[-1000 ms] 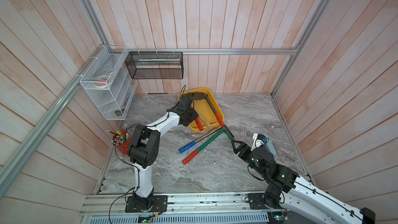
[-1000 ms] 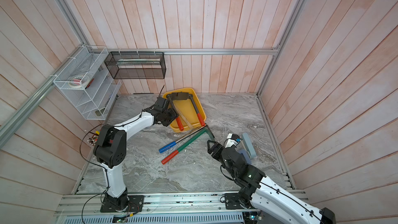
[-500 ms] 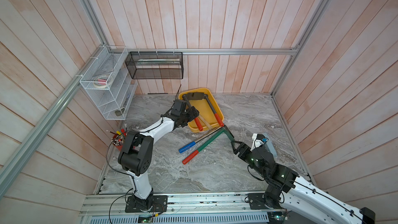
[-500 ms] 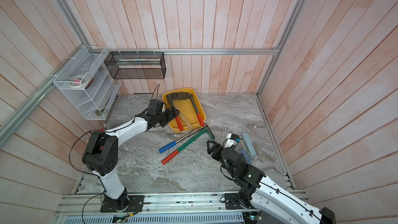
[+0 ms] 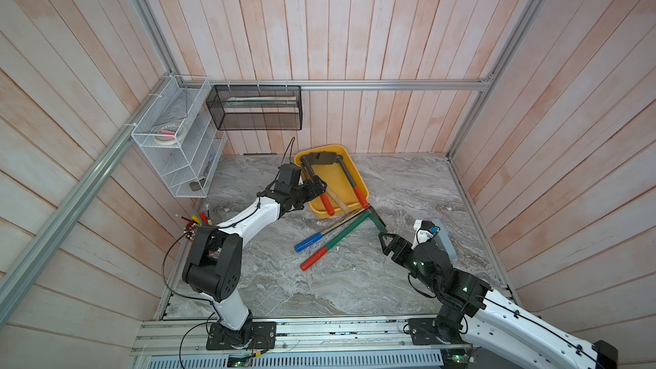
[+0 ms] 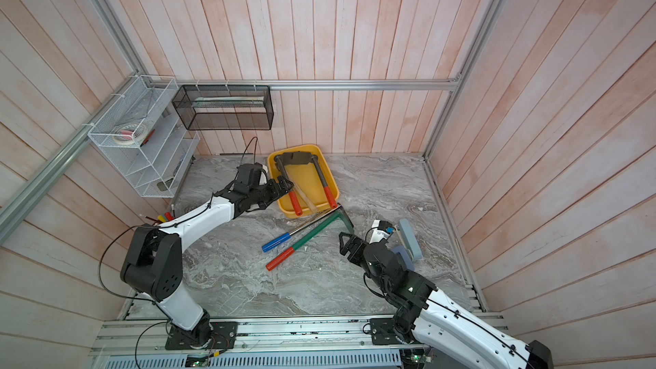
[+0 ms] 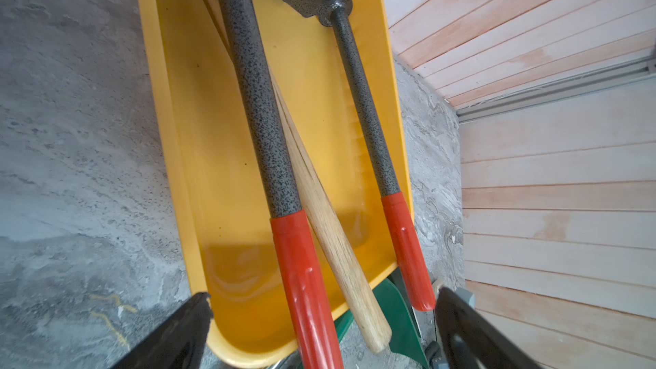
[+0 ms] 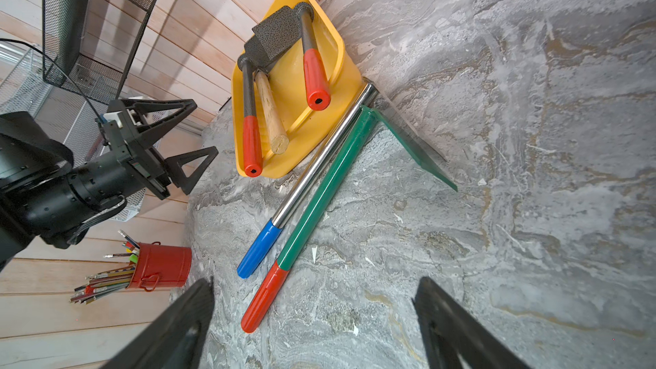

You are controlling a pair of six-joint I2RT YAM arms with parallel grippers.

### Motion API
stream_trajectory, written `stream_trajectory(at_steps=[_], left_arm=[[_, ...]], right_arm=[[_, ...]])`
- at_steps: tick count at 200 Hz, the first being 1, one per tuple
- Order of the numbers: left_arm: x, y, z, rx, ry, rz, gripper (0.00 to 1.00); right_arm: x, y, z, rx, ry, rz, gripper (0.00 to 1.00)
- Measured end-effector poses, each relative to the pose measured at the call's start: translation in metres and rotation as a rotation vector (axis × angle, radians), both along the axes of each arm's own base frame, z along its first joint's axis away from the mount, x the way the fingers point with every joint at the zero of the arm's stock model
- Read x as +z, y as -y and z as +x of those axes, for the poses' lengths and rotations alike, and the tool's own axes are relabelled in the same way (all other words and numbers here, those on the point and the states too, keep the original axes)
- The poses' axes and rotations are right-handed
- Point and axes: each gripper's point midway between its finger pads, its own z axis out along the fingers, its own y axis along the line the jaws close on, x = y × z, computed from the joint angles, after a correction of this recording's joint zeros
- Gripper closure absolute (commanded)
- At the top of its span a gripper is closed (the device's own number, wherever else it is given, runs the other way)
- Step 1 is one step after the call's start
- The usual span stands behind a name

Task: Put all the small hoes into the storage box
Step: Place the hoe in the storage box, then pick up the hoe from the center of the board.

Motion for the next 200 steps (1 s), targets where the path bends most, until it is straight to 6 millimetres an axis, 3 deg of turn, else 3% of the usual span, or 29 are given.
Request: stream_trajectory(at_steps=[40, 111, 141, 200], left_arm=[[0.01, -0.001, -0.022, -0.08, 0.032, 0.016, 0.0], [-0.001, -0.012, -0.071, -0.169, 0.003, 0.059, 0.02], [0.001, -0.015, -0.085, -0.194, 0.018, 0.058, 0.04], [-0.014, -0.025, -0.112, -0.221, -0.007, 0.087, 0.05]], right_arm=[[0.003, -0.003, 0.0, 0.023, 0.026, -0.012, 0.09], [-0.005, -0.01, 0.001, 0.076, 0.04, -0.069, 0.09], [-0.01, -0.013, 0.003, 0.086, 0.029, -0.083, 0.09], [-0.014, -0.017, 0.009, 0.1, 0.018, -0.081, 0.1]])
